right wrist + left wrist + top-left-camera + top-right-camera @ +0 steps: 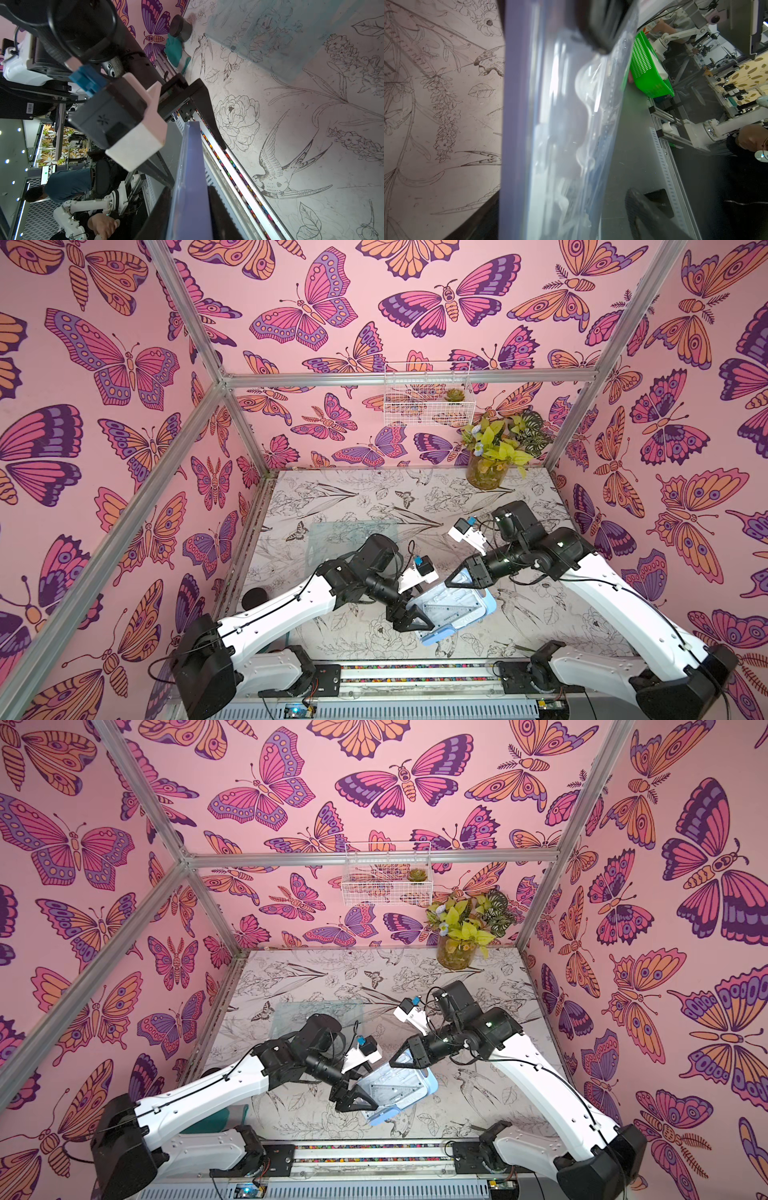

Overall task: Open the ruler set and take out the ruler
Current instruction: Pick up the ruler set box at the center of the board.

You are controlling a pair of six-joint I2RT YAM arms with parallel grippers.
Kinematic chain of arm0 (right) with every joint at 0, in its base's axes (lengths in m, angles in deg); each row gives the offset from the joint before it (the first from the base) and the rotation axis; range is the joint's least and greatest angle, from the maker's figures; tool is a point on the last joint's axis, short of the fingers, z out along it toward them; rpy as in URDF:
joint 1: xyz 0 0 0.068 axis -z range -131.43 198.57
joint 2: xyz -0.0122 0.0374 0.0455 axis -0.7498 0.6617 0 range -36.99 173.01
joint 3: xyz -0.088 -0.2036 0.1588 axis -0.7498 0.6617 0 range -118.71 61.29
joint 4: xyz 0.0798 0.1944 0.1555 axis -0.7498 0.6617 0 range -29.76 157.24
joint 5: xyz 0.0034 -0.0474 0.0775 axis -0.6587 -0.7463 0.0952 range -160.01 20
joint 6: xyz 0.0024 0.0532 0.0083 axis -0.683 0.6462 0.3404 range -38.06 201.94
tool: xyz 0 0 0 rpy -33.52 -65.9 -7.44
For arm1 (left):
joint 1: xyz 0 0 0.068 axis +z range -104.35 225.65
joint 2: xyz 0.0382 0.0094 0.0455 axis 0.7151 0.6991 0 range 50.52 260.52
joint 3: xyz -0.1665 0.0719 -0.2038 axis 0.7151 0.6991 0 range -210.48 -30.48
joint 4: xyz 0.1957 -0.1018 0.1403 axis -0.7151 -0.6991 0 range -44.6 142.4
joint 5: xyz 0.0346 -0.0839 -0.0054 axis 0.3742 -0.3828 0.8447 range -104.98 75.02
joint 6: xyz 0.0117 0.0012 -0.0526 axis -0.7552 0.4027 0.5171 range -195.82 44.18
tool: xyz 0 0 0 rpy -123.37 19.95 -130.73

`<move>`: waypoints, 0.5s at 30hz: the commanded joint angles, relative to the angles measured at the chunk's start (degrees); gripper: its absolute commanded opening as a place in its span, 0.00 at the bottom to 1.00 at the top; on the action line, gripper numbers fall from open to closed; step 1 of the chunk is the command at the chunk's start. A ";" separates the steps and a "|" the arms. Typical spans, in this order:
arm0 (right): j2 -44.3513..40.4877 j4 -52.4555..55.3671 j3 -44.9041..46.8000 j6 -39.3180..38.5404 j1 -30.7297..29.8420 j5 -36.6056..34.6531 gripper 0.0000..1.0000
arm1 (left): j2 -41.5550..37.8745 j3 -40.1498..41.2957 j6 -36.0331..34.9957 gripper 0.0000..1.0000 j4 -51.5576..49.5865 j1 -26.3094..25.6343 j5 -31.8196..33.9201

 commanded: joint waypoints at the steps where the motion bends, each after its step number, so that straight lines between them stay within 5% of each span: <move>1: 0.51 -1.68 -0.25 -0.55 -0.47 1.13 0.26 | 1.73 -0.70 2.88 0.76 2.73 0.48 -5.71; 5: 0.95 -1.90 -0.91 -1.32 -0.48 0.16 0.27 | 4.62 -0.42 5.12 0.59 3.33 0.48 -7.72; 10: 2.55 -1.91 -1.56 -1.69 -0.43 -0.64 0.29 | 6.47 -0.49 6.98 0.27 3.54 0.48 -8.02; 15: 3.26 -1.75 -1.84 -1.95 -0.49 -1.20 0.33 | 7.08 -0.59 7.49 0.26 3.86 0.48 -7.75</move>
